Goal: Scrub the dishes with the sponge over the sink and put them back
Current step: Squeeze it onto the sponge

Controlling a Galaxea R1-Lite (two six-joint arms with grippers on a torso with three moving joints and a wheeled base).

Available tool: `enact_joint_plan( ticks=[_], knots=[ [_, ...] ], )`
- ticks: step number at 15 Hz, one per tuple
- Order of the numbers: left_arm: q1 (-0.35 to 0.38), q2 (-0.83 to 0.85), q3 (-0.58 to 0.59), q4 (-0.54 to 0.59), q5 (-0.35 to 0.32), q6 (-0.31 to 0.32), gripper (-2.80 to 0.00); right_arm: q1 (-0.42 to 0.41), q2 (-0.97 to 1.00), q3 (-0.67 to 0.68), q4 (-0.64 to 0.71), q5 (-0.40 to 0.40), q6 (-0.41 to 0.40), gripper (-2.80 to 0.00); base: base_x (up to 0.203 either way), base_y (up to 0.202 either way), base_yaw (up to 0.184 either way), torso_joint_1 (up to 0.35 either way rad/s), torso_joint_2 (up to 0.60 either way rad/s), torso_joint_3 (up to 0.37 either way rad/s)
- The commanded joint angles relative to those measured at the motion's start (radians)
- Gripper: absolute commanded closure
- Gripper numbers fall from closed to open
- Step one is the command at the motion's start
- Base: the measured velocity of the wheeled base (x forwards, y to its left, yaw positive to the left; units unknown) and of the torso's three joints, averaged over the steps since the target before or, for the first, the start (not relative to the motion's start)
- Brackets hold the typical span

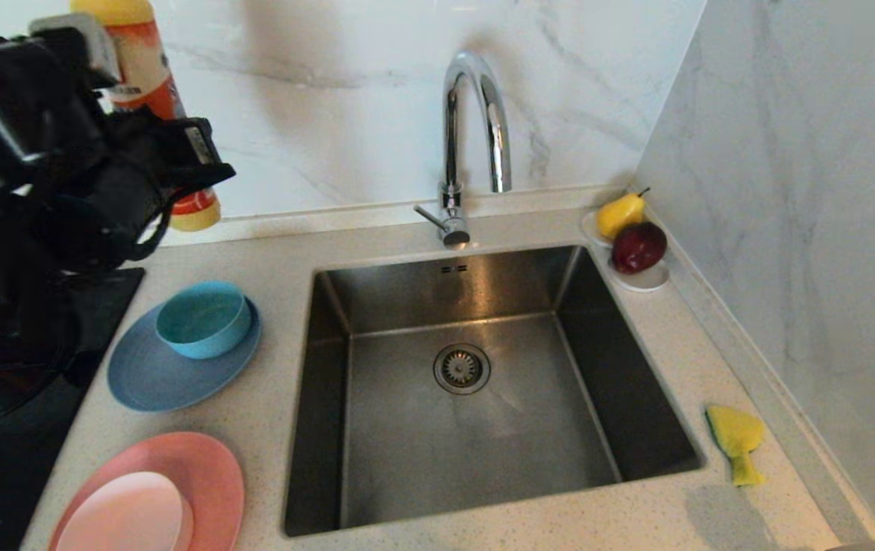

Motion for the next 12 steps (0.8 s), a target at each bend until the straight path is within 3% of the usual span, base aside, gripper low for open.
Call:
enact_joint_plan(
  ticks=[1,3,5,10,12],
  knots=[
    [-0.089,-0.267,0.056,0.161,0.001,0.030,0.00,0.000,0.001,0.000,-0.001,0.000,0.000,0.00,0.000,0.000,0.000,0.000,0.00,0.000],
    [-0.201,-0.386,0.065,0.355,-0.003,0.090,0.00,0.000,0.001,0.000,-0.001,0.000,0.000,0.00,0.000,0.000,0.000,0.000,0.00,0.000],
    [-0.288,-0.442,0.082,0.467,-0.003,0.208,0.00,0.000,0.001,0.000,-0.001,0.000,0.000,0.00,0.000,0.000,0.000,0.000,0.00,0.000],
    [-0.408,-0.458,0.017,0.467,-0.006,0.433,0.00,0.000,0.001,0.000,-0.001,0.000,0.000,0.00,0.000,0.000,0.000,0.000,0.00,0.000],
    [-0.414,-0.414,-0.036,0.470,-0.009,0.462,0.00,0.000,0.001,0.000,-0.001,0.000,0.000,0.00,0.000,0.000,0.000,0.000,0.00,0.000]
  ],
)
